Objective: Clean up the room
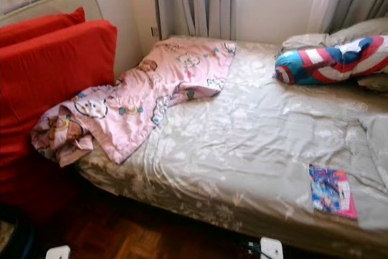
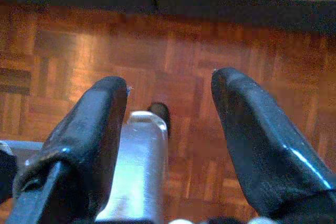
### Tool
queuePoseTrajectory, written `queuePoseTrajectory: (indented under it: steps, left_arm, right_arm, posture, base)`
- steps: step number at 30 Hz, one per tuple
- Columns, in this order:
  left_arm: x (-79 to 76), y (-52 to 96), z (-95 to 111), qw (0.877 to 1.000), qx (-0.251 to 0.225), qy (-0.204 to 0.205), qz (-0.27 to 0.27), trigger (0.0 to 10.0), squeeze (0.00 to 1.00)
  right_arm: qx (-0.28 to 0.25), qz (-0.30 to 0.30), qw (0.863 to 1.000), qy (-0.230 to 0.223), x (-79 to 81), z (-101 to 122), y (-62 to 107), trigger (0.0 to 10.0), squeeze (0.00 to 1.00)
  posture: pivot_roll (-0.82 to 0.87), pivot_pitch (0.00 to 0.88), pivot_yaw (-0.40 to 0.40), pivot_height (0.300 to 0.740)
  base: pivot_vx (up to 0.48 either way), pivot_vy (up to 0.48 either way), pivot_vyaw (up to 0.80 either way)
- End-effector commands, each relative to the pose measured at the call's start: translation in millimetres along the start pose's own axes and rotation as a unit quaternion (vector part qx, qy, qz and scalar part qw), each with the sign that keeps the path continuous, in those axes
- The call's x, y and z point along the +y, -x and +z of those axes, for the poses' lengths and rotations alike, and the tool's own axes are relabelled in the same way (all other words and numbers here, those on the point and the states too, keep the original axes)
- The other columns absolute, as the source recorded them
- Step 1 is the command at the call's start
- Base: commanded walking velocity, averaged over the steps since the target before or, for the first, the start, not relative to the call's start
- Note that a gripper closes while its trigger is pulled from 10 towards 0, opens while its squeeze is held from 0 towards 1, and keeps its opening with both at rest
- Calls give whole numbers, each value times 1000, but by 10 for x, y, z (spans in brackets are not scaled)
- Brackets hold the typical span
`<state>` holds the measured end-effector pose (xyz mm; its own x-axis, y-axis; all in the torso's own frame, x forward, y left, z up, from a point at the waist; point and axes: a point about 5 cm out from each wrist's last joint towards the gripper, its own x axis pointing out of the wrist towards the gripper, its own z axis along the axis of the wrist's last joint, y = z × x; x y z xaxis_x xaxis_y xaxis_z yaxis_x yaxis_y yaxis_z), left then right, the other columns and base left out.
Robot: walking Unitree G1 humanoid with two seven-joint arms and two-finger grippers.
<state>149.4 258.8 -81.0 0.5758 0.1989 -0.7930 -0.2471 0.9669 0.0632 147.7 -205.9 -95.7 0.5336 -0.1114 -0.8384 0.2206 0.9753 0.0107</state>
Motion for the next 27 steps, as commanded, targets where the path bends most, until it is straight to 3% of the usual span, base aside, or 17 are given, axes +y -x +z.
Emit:
queuePoseTrajectory:
  steps: [1,6,12,23,27]
  left_arm:
    - [36,11,-30,1000,6,3,4,10000,0]
    - [-92,-13,-3,1000,2,4,-1,10000,0]
    - [-133,-20,5,1000,1,4,-4,10000,0]
    - [-78,-6,-19,1000,1,5,-2,10000,0]
    - [-28,8,-52,1000,5,6,2,10000,0]
  right_arm:
    - [-10,5,1000,-1,51,49,-11,10000,0]
    - [-11,4,1000,-1,44,46,-10,10000,0]
    - [-12,3,1000,0,43,51,-10,10000,0]
    - [-9,1,1000,1,34,45,-10,10000,0]
    - [-10,-1,1000,1,28,47,-9,10000,0]
  posture:
    - [-3,0,42,716]
    - [-1,0,41,716]
    - [-8,0,43,716]
    - [-10,0,41,716]
    - [-9,0,40,716]
  base:
    - [0,0,0]
    - [0,88,0]
    - [0,292,0]
    - [0,40,0]
    - [0,458,0]
